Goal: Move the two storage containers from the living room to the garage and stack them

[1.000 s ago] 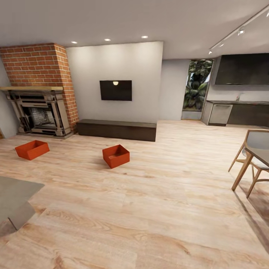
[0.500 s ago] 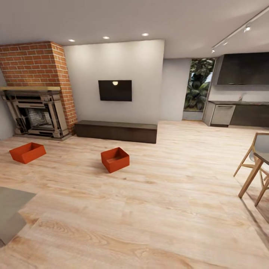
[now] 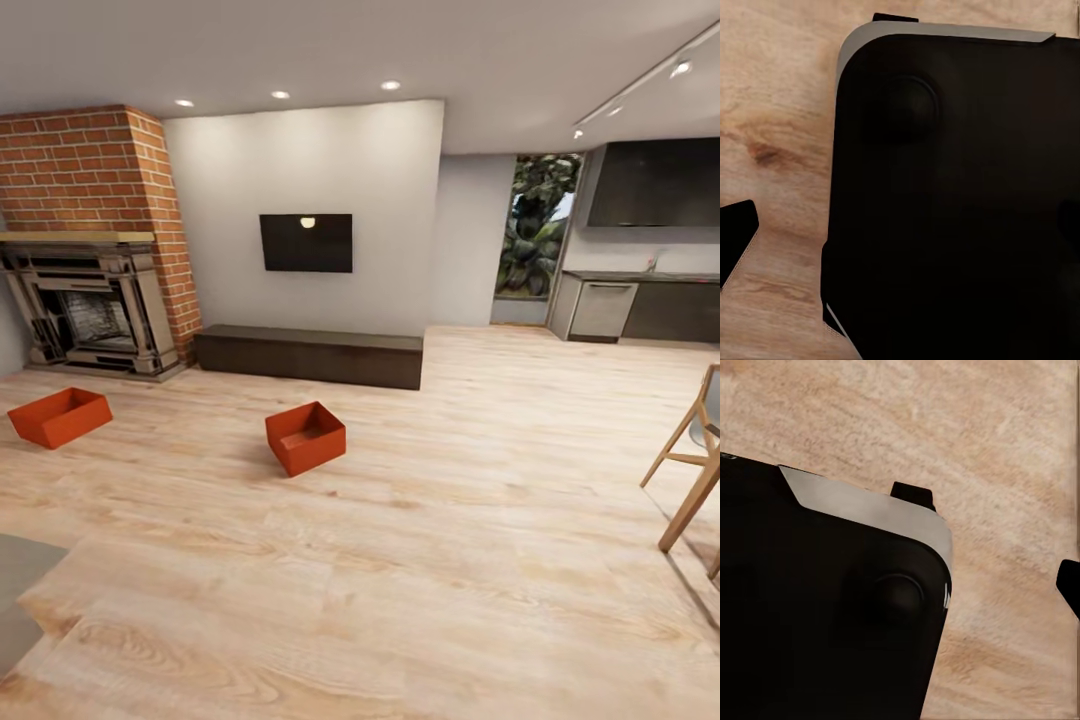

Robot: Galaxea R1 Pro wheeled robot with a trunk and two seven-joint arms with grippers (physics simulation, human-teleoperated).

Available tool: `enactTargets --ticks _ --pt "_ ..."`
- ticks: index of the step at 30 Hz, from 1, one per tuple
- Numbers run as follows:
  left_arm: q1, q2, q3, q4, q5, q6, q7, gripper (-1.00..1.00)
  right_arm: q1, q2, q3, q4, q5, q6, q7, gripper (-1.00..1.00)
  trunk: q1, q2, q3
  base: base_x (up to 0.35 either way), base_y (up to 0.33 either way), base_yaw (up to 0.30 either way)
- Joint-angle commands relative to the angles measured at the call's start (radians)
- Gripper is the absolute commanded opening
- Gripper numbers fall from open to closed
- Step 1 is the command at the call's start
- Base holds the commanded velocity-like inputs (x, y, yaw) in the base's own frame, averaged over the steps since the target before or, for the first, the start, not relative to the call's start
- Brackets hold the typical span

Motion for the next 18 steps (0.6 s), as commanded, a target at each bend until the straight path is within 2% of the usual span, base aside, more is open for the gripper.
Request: enactTargets --ticks 1,18 --pt "0.000 0.000 0.000 0.000 0.009 -0.002 -0.001 1.00 -0.001 0.001 0.008 0.002 -0.009 -0.004 -0.002 1.00 0.001 0.000 -0.001 0.323 0.000 0.000" --pt "0.000 0.000 0.000 0.000 0.009 -0.002 -0.001 1.00 -0.001 -0.001 0.008 0.002 -0.008 -0.004 -0.002 1.00 0.001 0.000 -0.001 0.322 0.000 0.000"
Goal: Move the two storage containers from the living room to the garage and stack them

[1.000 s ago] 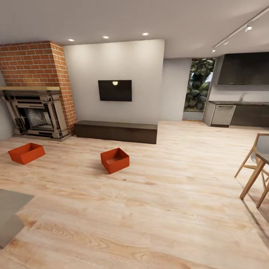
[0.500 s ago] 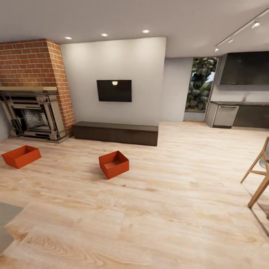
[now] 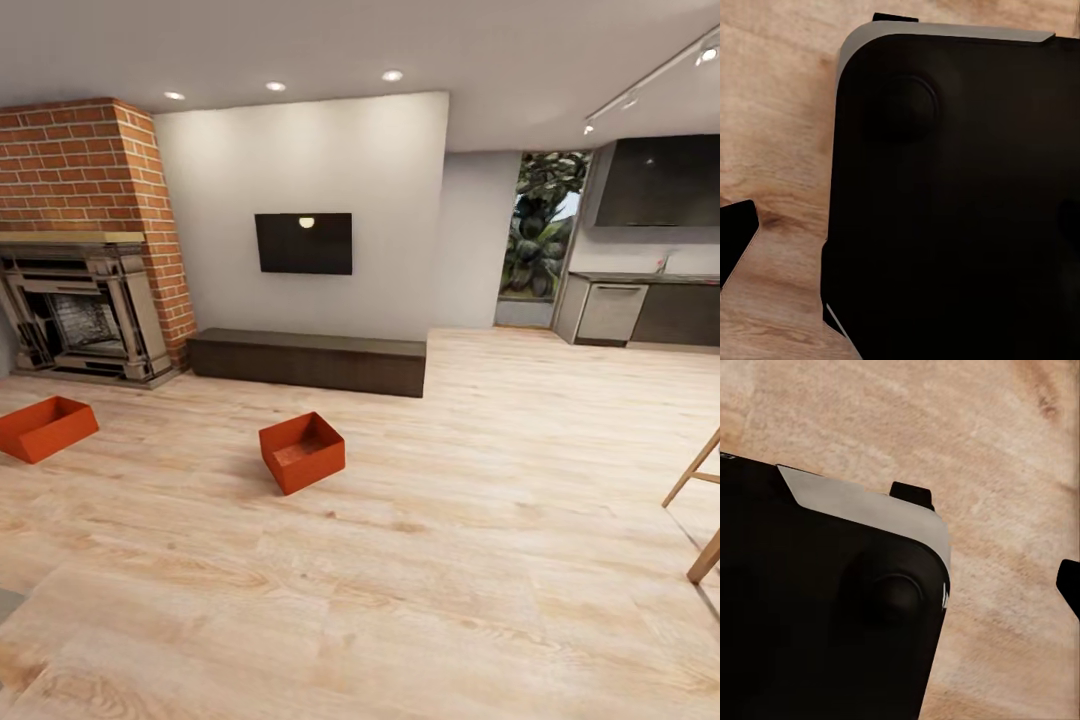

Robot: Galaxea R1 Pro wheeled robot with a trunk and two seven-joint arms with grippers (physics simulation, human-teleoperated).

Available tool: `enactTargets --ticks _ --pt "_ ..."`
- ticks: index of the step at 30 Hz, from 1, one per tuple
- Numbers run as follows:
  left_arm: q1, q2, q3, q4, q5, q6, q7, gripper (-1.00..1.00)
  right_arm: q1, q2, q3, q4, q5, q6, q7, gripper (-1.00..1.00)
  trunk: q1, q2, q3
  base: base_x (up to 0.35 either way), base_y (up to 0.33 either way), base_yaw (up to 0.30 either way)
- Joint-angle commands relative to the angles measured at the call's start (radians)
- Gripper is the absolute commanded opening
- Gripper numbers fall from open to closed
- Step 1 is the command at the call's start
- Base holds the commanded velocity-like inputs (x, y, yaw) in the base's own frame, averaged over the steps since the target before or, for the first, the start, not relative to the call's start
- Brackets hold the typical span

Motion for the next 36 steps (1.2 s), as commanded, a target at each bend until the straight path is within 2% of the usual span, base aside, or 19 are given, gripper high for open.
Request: enactTargets --ticks 1,36 --pt "0.000 0.000 0.000 0.000 0.009 -0.003 -0.001 1.00 -0.001 0.001 0.008 0.002 -0.009 -0.004 -0.002 1.00 0.001 0.000 -0.001 0.322 0.000 0.000" --pt "0.000 0.000 0.000 0.000 0.009 -0.003 -0.001 1.00 -0.001 0.001 0.008 0.002 -0.011 -0.004 -0.002 1.00 0.001 0.000 -0.001 0.322 0.000 0.000"
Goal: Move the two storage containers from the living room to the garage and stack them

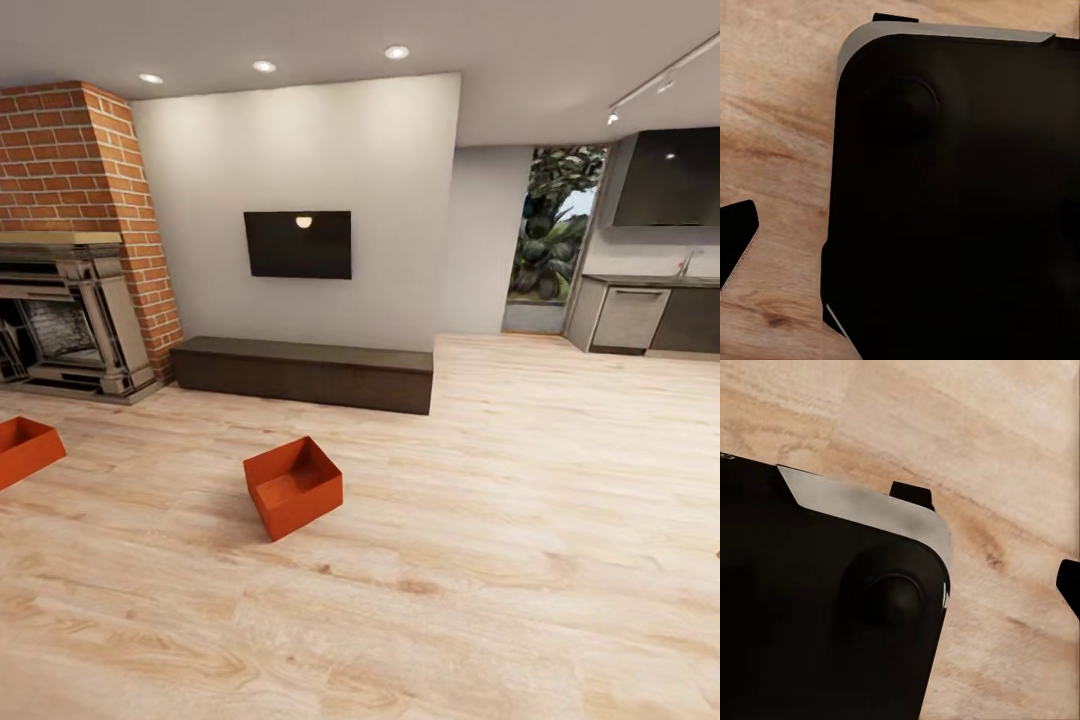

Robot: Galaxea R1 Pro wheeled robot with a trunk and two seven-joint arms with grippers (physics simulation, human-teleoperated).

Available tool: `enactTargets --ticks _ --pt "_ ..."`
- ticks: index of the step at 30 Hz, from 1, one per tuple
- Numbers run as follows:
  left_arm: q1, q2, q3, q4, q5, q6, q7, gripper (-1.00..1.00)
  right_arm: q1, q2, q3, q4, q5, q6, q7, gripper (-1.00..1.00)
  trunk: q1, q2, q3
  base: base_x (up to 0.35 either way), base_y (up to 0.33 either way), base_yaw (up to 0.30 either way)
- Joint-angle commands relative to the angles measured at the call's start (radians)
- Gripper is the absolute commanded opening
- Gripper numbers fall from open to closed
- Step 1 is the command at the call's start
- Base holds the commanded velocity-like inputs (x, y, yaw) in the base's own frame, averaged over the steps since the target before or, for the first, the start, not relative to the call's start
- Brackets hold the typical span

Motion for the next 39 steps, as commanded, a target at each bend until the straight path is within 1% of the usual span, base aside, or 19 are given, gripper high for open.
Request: enactTargets --ticks 1,39 --pt "0.000 0.000 0.000 0.000 0.009 -0.003 -0.001 1.00 -0.001 0.001 0.008 0.002 -0.009 -0.004 -0.002 1.00 0.001 0.000 -0.001 0.323 0.000 0.000" --pt "0.000 0.000 0.000 0.000 0.009 -0.002 -0.001 1.00 -0.001 0.000 0.008 0.002 -0.009 -0.005 -0.002 1.00 0.001 0.000 -0.001 0.322 0.000 0.000"
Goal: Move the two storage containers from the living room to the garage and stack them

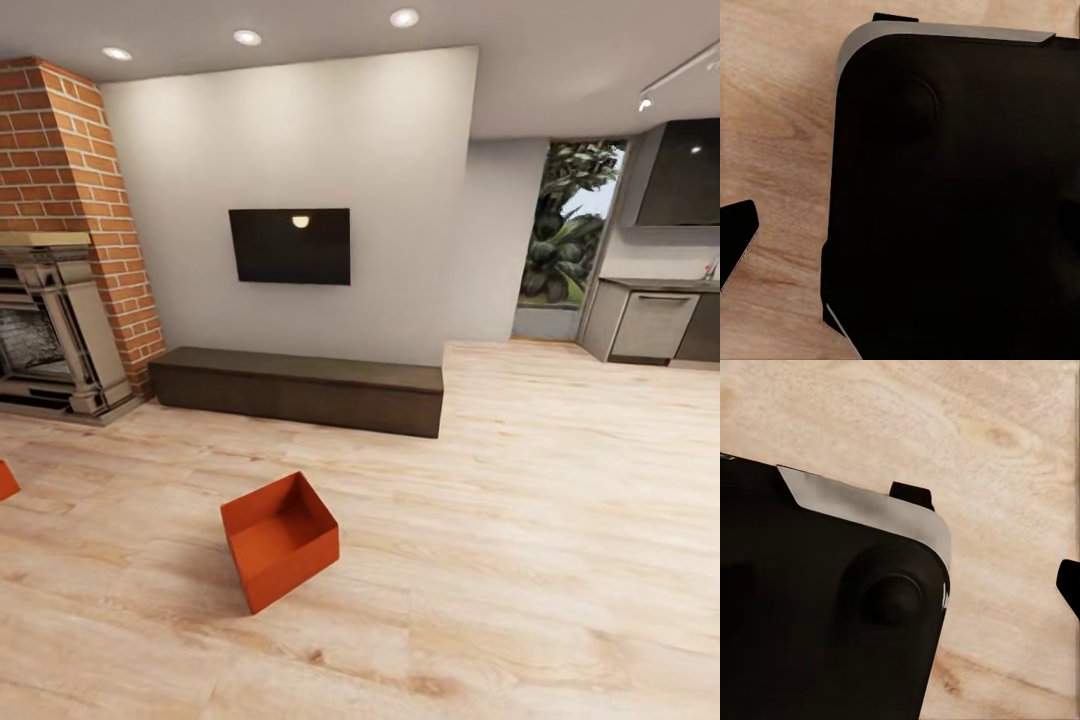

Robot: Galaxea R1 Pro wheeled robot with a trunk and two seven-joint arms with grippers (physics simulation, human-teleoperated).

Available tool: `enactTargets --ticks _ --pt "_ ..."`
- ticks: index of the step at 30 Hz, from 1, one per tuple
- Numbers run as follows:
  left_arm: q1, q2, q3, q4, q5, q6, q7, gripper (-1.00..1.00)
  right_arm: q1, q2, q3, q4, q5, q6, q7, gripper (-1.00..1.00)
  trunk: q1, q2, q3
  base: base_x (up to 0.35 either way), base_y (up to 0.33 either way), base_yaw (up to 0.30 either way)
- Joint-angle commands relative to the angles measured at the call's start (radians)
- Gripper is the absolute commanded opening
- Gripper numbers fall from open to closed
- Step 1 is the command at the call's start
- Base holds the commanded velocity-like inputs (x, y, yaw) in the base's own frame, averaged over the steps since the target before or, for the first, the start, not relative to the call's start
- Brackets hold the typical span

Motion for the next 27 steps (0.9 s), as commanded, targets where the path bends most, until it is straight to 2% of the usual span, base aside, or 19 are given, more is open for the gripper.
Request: enactTargets --ticks 1,27 --pt "0.000 0.000 0.000 0.000 0.009 -0.003 -0.001 1.00 -0.001 0.001 0.008 0.002 -0.009 -0.004 -0.002 1.00 0.001 0.000 -0.001 0.322 0.000 0.000" --pt "0.000 0.000 0.000 0.000 0.010 -0.003 -0.001 1.00 -0.001 0.001 0.008 0.002 -0.010 -0.004 -0.002 1.00 0.001 0.000 -0.001 0.323 0.000 0.000"
